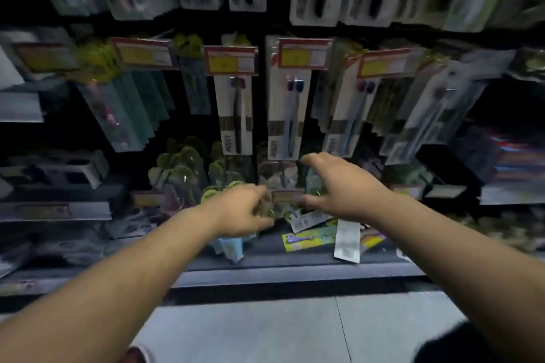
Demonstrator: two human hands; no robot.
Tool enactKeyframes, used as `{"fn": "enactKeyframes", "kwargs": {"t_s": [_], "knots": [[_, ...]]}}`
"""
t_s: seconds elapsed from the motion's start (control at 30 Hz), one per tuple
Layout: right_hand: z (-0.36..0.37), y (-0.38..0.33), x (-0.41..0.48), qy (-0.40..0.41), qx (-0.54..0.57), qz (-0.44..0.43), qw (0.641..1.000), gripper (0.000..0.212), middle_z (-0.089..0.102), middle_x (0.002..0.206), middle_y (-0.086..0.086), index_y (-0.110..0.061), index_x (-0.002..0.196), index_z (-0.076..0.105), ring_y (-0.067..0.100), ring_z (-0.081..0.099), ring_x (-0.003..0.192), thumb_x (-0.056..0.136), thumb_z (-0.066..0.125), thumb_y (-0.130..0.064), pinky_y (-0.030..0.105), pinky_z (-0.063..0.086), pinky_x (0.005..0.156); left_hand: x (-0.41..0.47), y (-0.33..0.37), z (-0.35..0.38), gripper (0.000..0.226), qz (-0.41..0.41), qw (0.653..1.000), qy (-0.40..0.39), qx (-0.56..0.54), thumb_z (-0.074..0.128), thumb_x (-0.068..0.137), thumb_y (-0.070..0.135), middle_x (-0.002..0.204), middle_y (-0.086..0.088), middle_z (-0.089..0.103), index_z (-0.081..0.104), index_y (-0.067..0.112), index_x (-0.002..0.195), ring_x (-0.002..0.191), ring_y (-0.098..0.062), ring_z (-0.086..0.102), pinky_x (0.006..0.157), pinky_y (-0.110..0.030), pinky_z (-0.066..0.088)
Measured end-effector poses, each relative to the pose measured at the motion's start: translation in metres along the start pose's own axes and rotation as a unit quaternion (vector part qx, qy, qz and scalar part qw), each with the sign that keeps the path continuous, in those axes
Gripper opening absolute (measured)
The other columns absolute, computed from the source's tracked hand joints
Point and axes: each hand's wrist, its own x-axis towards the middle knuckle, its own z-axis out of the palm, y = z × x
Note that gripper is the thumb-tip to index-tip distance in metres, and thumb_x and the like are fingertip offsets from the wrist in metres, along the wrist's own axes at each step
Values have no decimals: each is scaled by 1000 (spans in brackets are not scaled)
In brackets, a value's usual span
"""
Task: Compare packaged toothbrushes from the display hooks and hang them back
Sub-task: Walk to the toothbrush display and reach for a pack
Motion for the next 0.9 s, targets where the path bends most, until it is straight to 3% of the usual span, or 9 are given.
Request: {"fn": "enactKeyframes", "kwargs": {"t_s": [0.13,0.3,0.47,0.67,0.9], "knots": [[-10,-31,-81,67,85,44,993,74,48,150,7,-20,149,39,28,50,135,89,71,-52,45,45,108,-69,51,4,46,-12,988,109,-108,72,93,44,120,1,64,61,18,130,110,-17,62,89,-28,47],[-56,-52,-114,87,33,31,995,73,48,145,9,-20,149,36,32,53,128,92,69,-52,49,50,101,-100,78,-35,52,19,988,147,-48,70,92,48,128,-2,61,58,19,134,119,-20,60,97,-33,49],[-79,-50,-109,102,91,43,990,78,43,153,7,-20,155,30,30,47,136,93,69,-50,49,46,107,-97,95,-63,49,27,981,183,-50,68,94,49,128,3,59,56,24,134,116,-15,60,96,-33,53],[-84,-34,-70,93,146,45,984,76,40,156,7,-20,155,30,31,46,137,95,68,-47,51,46,108,-66,80,-71,54,-4,981,185,-57,69,92,51,136,5,58,53,27,138,124,-12,57,103,-35,51],[-57,-27,-17,125,223,63,965,70,42,156,0,-24,153,35,21,45,140,95,67,-48,38,44,111,-27,51,-73,44,-53,959,243,-139,68,95,44,127,6,62,56,27,134,116,-10,58,97,-31,49]]}}
